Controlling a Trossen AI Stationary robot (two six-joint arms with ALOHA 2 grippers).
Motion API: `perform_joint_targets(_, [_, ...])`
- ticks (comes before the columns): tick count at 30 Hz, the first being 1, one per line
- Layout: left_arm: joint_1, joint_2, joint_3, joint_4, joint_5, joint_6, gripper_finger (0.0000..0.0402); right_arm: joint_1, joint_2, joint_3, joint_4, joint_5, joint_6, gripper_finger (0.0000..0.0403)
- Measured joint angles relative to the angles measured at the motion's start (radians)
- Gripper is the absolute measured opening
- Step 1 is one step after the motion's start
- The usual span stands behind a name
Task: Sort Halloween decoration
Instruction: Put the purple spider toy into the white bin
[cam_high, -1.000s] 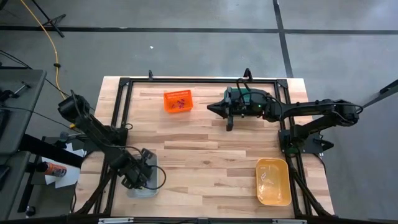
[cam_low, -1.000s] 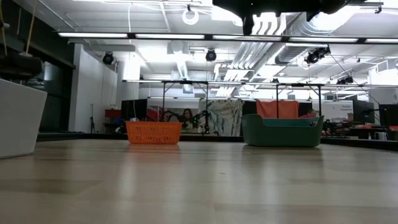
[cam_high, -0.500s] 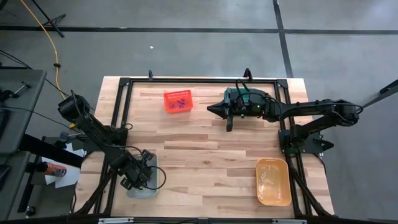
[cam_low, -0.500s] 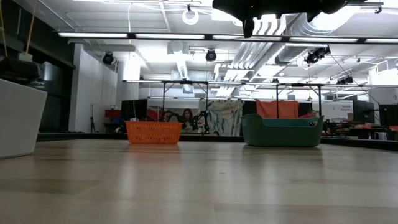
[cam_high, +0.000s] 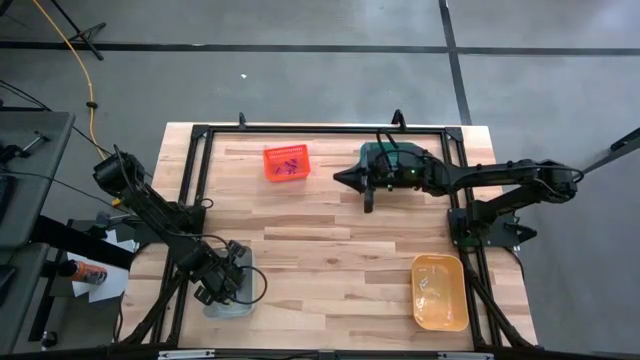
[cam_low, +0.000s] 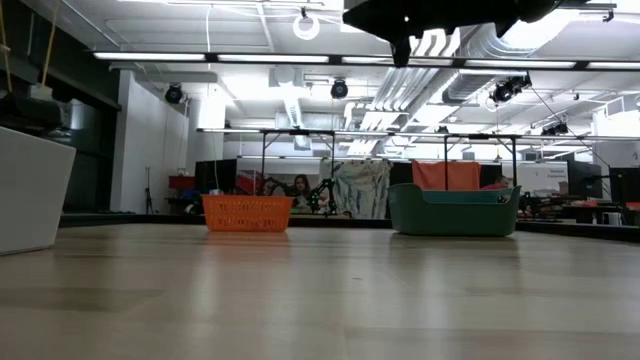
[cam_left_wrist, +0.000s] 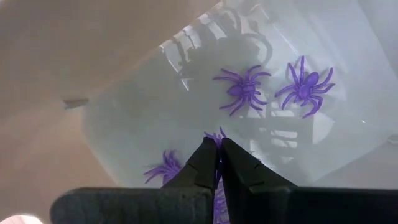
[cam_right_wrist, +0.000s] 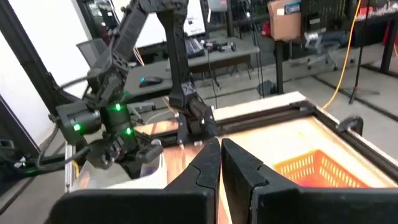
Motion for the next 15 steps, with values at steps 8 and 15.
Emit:
perform_joint_targets(8, [0.0,0.0,0.0,0.0,0.0,-0.008,0.0002,0.0,0.0,0.0,-0.037,0.0,0.066,0.0012])
perform_joint_targets(15, [0.015,0.0,0.027,-0.034,0.072,-0.023,0.0065,0.0,0.0,0.0,-0.037,0.0,0.067,0.0012])
